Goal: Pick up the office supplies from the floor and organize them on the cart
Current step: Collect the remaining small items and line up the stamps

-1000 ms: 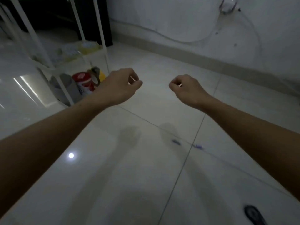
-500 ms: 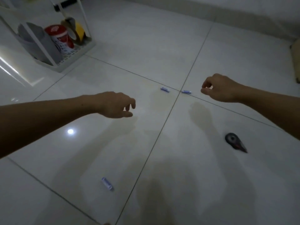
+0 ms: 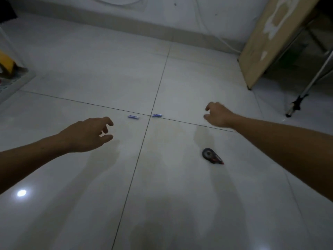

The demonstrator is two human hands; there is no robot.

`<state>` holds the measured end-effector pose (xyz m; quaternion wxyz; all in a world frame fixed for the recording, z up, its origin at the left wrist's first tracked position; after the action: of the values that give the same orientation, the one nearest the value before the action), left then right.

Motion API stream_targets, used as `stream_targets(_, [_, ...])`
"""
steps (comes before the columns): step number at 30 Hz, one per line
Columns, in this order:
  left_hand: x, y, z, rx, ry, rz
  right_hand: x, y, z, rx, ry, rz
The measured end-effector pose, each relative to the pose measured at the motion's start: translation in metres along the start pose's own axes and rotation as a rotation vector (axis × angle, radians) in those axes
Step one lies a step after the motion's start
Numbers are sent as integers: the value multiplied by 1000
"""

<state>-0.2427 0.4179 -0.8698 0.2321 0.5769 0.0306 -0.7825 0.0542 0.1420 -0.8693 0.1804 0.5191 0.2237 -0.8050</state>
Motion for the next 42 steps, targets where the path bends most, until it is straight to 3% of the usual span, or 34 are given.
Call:
stream_targets(4, [8,16,-18,0,-5,10,94,15,26,103,-264,146])
stream_targets(8, [29,34,-34,32,-65,15,146,33,52,158,-411,218])
stream_targets(13, [60,52,-44,73,-190,22,157,34,57,59,-305,312])
stream_targets(18, [74,53,-44,102,-247,-15,151,28,43,98,-368,265])
stream_targets(22, [80,37,-33,128,-435,48,137,8,24,41,-283,231])
stream_targets(29, [89,-10,6,169,-509,3,115,-63,-22,-170,-115,143])
stream_targets(35, [126,-38,60,144,-764,14,118,-138,-53,-296,-103,120])
stream_targets(42, [151,-39,99,294,-688,-101,138,-185,-69,-307,-161,75])
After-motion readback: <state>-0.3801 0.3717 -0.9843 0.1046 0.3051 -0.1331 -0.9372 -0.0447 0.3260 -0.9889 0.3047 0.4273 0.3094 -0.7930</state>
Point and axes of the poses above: each hand's wrist, its own z-axis away from the middle knuckle, its own x-axis out of the palm, y = z × x, the point moved 7 cm from there along -z, towards the middle knuckle, and after that the axes turned 6 degrees about -y, right-handed, at the moved point
